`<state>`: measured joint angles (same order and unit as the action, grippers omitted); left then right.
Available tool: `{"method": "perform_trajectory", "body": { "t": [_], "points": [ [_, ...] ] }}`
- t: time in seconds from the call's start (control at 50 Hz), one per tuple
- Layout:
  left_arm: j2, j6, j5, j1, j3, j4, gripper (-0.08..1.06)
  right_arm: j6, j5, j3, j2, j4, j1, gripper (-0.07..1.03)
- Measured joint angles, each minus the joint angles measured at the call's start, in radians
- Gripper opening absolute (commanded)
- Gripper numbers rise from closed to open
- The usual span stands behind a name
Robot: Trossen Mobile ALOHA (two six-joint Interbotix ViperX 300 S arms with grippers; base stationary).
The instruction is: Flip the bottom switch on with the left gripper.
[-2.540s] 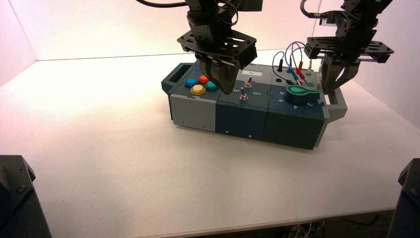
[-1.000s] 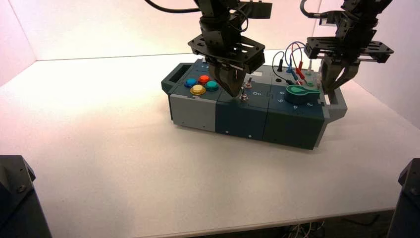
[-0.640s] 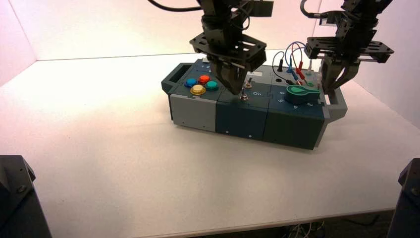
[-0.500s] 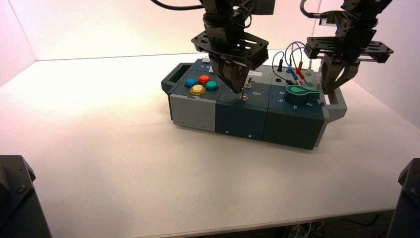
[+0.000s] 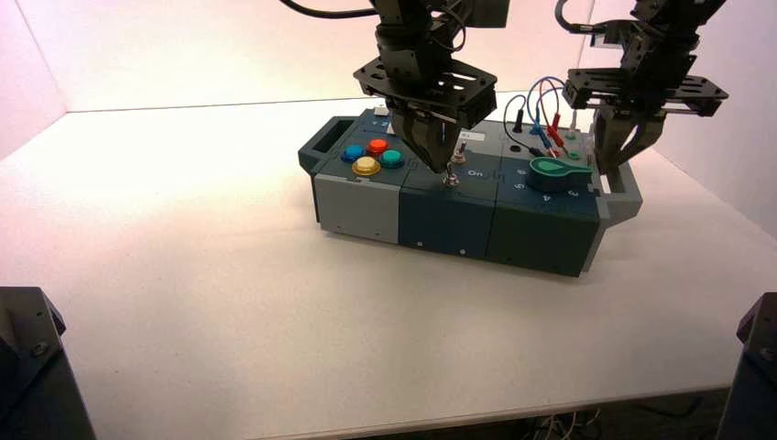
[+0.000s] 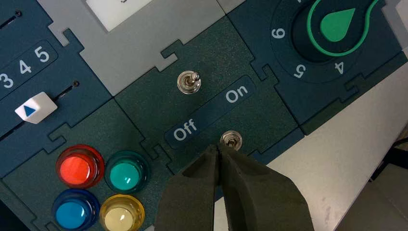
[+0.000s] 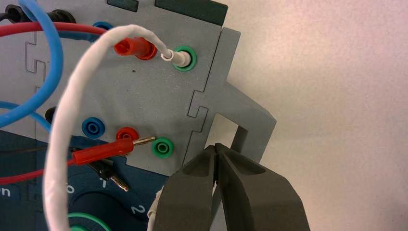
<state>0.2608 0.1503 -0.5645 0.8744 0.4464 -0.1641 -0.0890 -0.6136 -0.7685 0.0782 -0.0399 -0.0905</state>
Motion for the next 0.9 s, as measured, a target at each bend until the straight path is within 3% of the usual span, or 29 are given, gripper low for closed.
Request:
{"method": "perform_trajectory", "body": {
  "t": [0.32,0.5,0.72,0.9],
  "points": [
    [0.000,0.000,-0.006,0.003,-0.005,0.000,-0.03,0.002,-0.002,0.000,0.002,0.002,0.002,-0.02],
    [0.002,0.000,-0.031,0.020,-0.041,-0.002,-0.03,0.002,-0.003,0.000,0.002,0.002,0.002,-0.02],
    [0.034,0.000,-0.054,0.100,-0.094,-0.012,-0.03,0.002,-0.002,0.000,0.003,0.002,0.000,-0.02],
    [0.038,0.000,-0.054,0.086,-0.094,-0.008,-0.03,0.003,-0.005,0.002,0.005,0.000,0.000,-0.02]
  ]
}}
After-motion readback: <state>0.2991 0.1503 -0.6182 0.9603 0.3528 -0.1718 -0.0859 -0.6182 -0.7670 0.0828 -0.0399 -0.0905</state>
